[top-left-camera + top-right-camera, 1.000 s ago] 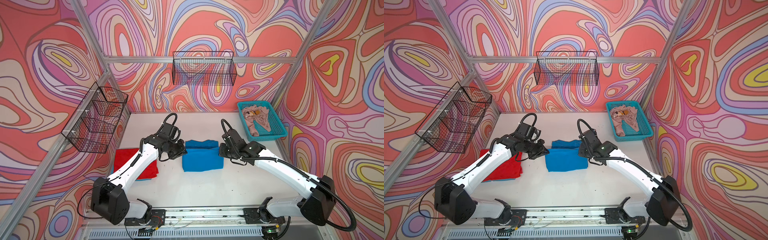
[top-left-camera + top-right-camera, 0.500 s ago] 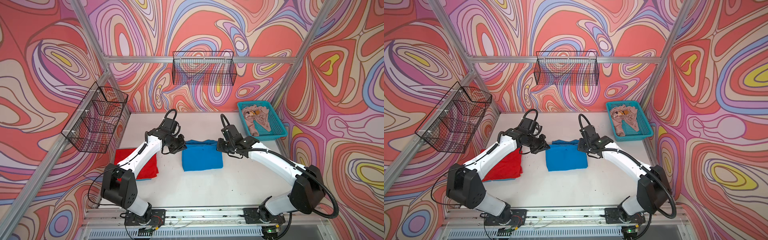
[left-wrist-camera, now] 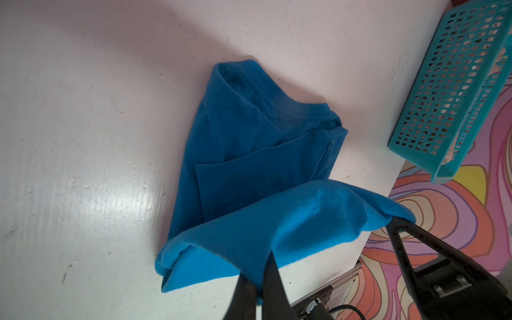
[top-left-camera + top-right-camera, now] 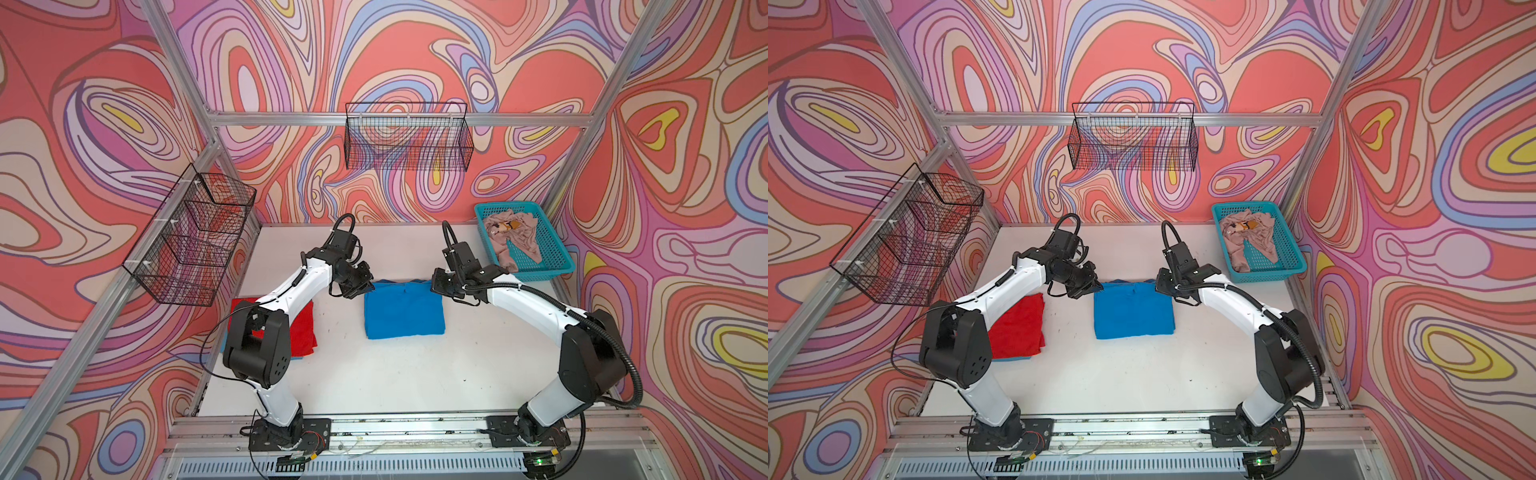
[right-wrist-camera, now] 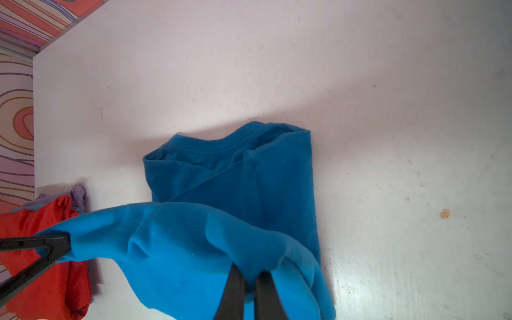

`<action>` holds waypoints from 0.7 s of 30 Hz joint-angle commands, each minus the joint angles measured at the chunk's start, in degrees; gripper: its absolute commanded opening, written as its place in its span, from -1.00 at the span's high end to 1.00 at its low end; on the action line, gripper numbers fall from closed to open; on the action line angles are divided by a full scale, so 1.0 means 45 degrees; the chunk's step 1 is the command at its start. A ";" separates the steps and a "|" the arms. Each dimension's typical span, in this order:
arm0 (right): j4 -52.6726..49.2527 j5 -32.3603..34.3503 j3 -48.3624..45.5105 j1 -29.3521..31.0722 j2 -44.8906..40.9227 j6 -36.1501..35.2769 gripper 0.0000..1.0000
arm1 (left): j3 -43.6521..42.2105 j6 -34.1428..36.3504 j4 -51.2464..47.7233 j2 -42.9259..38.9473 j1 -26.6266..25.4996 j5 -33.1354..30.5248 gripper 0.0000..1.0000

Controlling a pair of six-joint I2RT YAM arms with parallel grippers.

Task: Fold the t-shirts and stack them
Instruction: 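Lay the folded edge down on the blue shirt and release with both grippers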

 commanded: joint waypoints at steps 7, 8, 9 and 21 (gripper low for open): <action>0.1310 -0.0824 0.0376 -0.0585 0.1309 -0.0303 1.00 | 0.1147 0.0142 0.0304 0.1303 0.0284 0.0059 1.00; 0.1375 -0.0820 0.0402 -0.0613 0.1431 -0.0322 1.00 | 0.1264 0.0157 0.0302 0.1452 0.0284 0.0065 1.00; 0.1421 -0.0865 0.0431 -0.0668 0.1454 -0.0352 1.00 | 0.1436 0.0179 0.0194 0.1604 0.0295 0.0033 1.00; 0.1864 -0.1233 0.0783 -0.1096 0.2875 -0.0515 1.00 | 0.2193 0.0220 0.0156 0.2874 0.0555 0.0162 1.00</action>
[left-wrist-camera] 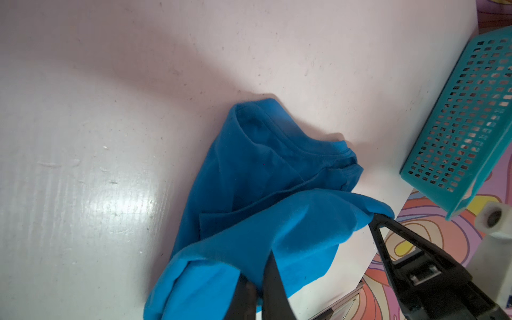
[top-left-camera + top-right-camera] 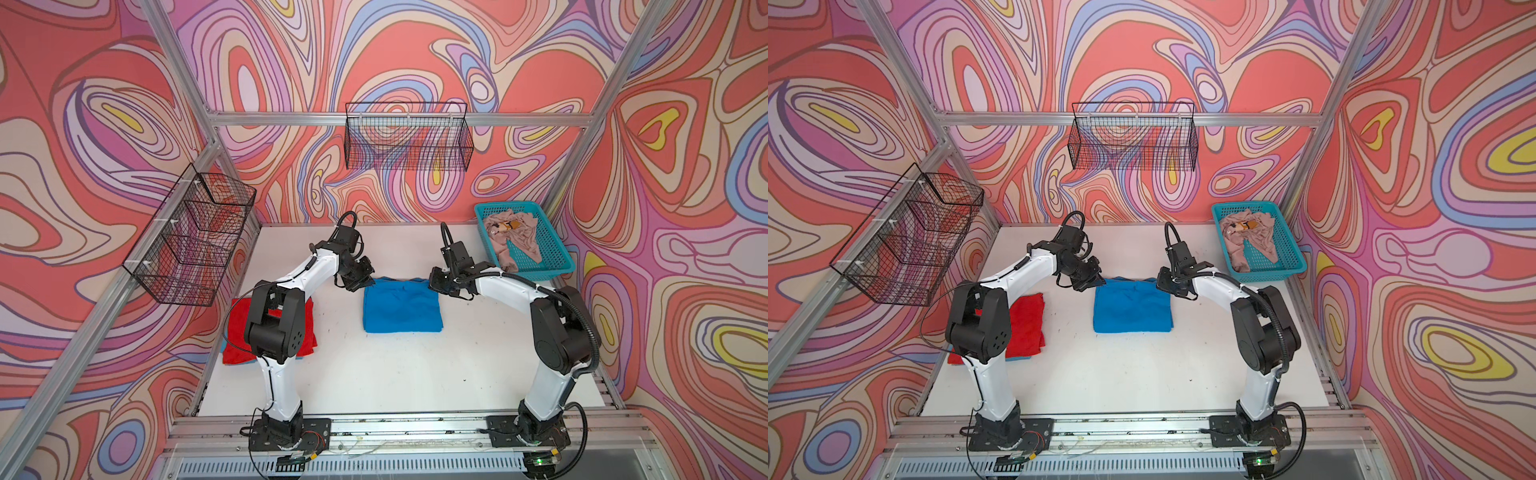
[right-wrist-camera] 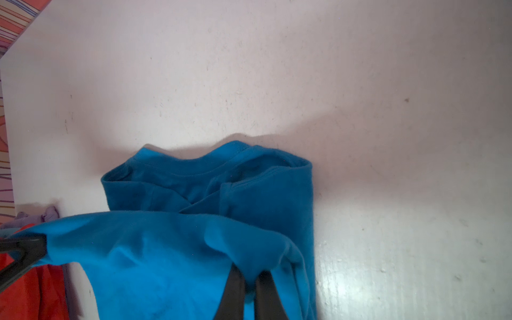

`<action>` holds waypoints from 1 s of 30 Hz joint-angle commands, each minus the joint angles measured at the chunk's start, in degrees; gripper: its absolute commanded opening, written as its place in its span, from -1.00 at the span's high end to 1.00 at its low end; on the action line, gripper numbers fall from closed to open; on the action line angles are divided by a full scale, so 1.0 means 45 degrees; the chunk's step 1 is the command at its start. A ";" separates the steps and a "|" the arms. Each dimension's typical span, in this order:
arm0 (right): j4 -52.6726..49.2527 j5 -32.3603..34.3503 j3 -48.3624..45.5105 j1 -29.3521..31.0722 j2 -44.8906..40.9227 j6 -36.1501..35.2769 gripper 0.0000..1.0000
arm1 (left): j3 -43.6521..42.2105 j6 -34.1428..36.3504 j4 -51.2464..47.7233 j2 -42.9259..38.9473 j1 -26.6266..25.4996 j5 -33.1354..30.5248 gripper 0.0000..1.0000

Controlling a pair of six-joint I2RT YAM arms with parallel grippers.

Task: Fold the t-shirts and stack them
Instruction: 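Lay the folded edge down on the blue shirt and release with both grippers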

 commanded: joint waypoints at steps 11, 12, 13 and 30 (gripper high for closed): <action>0.0696 -0.0005 0.0099 -0.0215 0.0531 0.0014 1.00 | 0.1680 0.0201 -0.0313 0.1495 0.0139 0.0076 0.89; 0.0676 0.0152 0.0077 -0.0219 0.0528 0.0015 1.00 | 0.1731 0.0182 -0.0339 0.1565 0.0135 0.0091 0.88; 0.0633 0.0267 0.0088 -0.0234 0.0533 -0.0011 1.00 | 0.1784 0.0167 -0.0320 0.1630 0.0135 0.0128 0.86; 0.0912 0.0861 -0.0512 -0.0395 0.0055 0.0551 1.00 | 0.3036 0.0084 -0.0521 0.2256 0.0134 0.0603 0.54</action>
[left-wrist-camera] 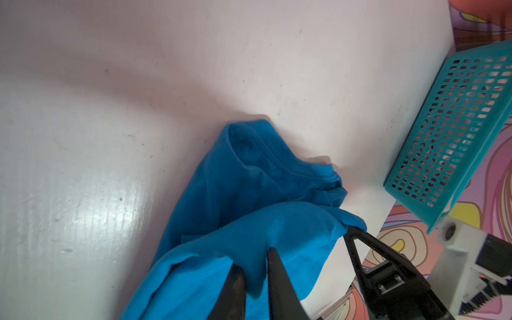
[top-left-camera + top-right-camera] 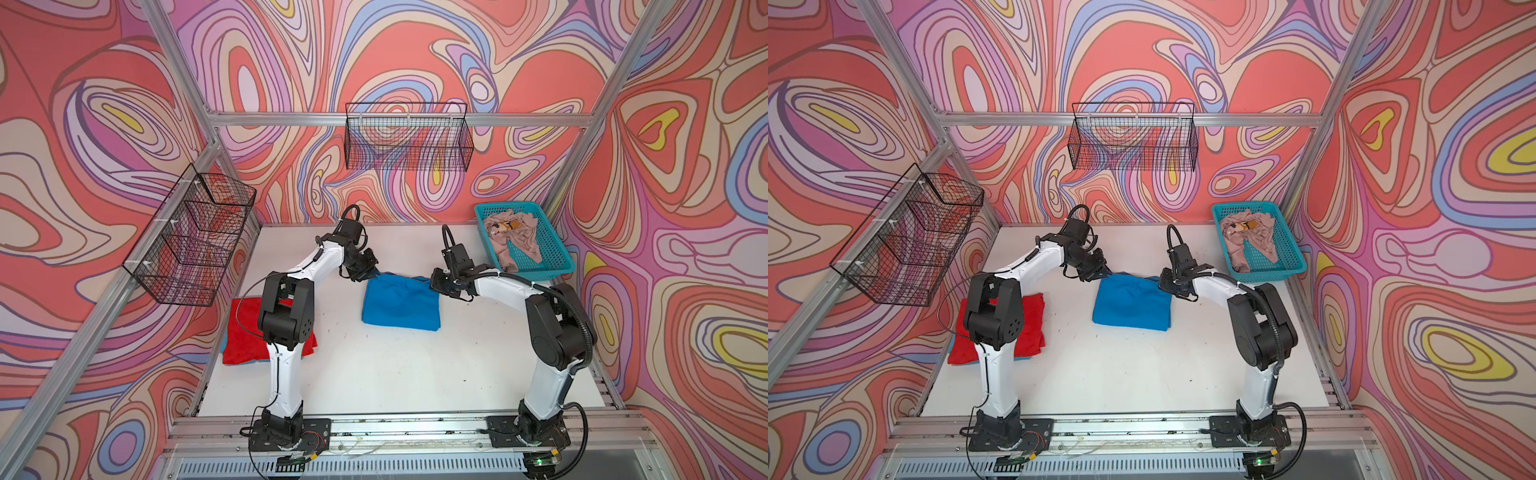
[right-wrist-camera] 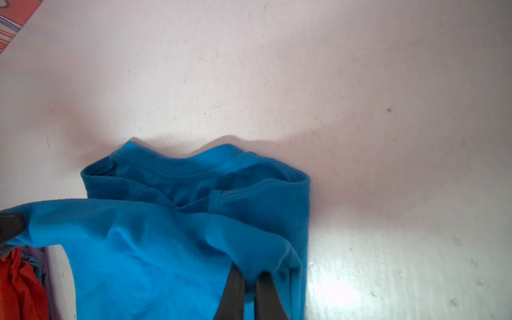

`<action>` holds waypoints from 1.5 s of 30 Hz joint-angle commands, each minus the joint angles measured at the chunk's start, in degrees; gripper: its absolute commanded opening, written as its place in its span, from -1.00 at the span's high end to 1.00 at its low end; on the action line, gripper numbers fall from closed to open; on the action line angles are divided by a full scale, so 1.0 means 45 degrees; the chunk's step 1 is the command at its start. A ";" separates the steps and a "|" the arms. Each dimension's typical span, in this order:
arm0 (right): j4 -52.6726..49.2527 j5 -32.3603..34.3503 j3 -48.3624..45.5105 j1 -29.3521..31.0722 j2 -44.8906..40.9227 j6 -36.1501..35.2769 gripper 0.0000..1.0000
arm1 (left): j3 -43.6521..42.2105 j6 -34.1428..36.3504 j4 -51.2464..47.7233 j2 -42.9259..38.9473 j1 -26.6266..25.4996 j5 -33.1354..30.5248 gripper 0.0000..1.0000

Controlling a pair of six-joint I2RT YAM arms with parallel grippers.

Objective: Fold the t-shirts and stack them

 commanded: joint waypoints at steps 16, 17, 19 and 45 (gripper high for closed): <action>-0.0118 0.0791 -0.0049 -0.0388 -0.1287 -0.0087 -0.09 | 0.0296 0.0104 -0.0126 -0.1186 0.0049 0.0331 -0.35; 0.0016 0.0685 -0.0114 -0.0383 -0.1693 -0.0145 -0.10 | 0.0065 0.0092 0.0018 -0.1392 0.0036 0.0394 -0.36; 0.0739 0.0199 -0.0462 -0.0358 -0.2110 -0.0202 -0.10 | -0.0385 0.0070 0.0307 -0.1688 -0.0012 0.0513 -0.37; 0.4000 -0.2373 -0.0865 -0.0613 0.1250 0.0486 0.40 | 0.2779 -0.0339 0.0508 0.2825 -0.1028 0.0641 -0.35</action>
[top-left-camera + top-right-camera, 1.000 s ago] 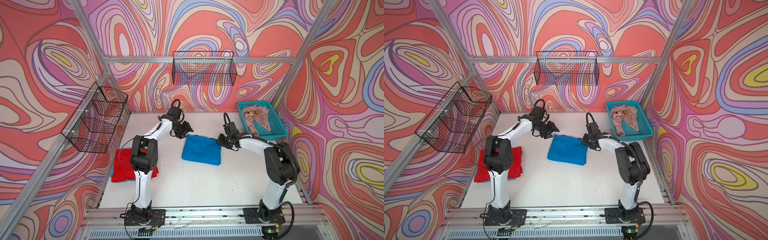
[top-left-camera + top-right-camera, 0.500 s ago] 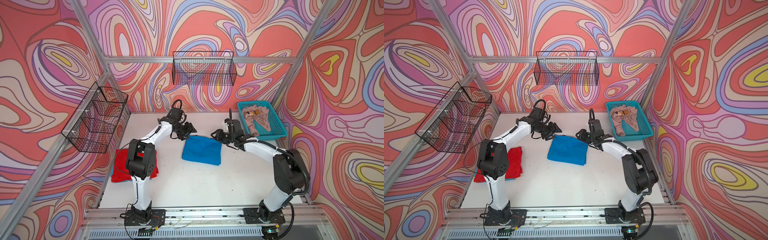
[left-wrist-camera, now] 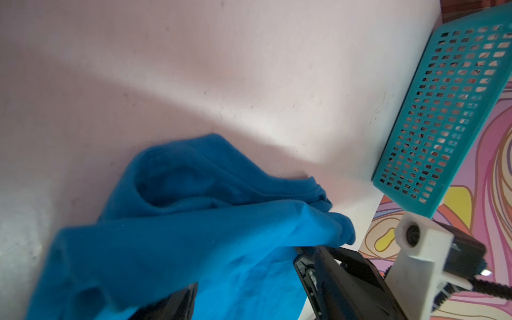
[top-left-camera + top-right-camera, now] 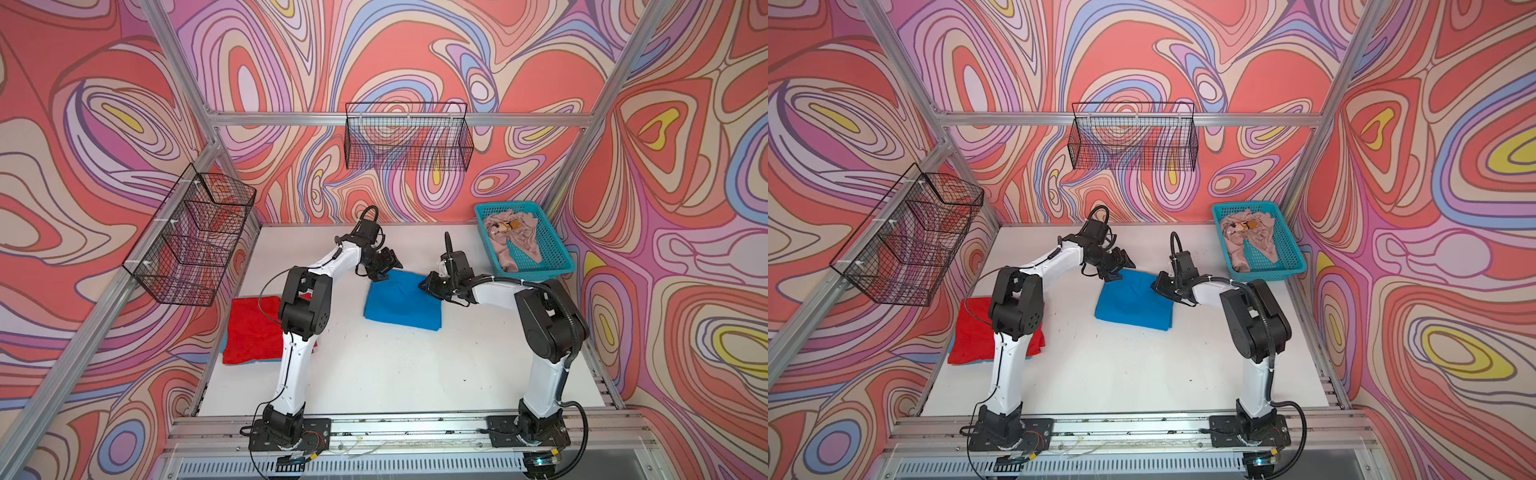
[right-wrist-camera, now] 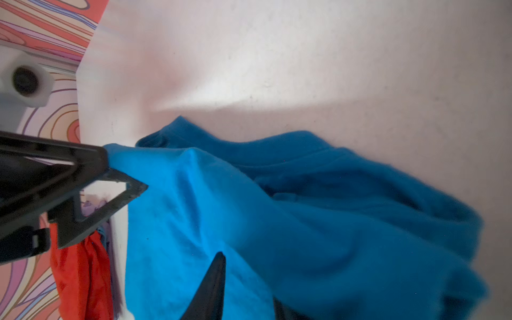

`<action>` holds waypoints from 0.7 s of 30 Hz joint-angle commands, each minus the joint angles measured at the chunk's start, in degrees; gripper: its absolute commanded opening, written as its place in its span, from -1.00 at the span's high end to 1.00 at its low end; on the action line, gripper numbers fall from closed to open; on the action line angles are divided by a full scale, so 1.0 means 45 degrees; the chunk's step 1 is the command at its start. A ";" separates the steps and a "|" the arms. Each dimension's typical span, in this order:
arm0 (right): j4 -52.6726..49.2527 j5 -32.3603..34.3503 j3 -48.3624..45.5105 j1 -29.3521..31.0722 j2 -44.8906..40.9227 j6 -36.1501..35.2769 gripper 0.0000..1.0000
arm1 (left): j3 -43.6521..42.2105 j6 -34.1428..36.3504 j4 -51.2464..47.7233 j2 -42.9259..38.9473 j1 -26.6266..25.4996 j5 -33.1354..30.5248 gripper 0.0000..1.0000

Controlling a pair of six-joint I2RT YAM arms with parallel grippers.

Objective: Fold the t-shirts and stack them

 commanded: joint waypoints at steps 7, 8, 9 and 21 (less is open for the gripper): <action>0.0093 0.0353 0.1006 -0.0684 0.0743 -0.0492 0.34 | 0.1714 -0.0026 -0.0700 0.1353 -0.0010 -0.0162 -0.35; 0.0113 0.0456 0.1027 -0.0719 0.0788 -0.0516 0.33 | 0.1796 -0.0031 -0.0740 0.1468 -0.0013 -0.0161 -0.35; 0.0095 0.0510 0.1043 -0.0762 0.0853 -0.0530 0.31 | 0.1843 -0.0030 -0.0755 0.1559 -0.0008 -0.0127 -0.35; -0.0772 0.1301 0.1871 -0.1213 0.1810 -0.1324 0.03 | -0.0007 -0.0303 0.0163 0.0982 -0.0012 -0.0185 -0.35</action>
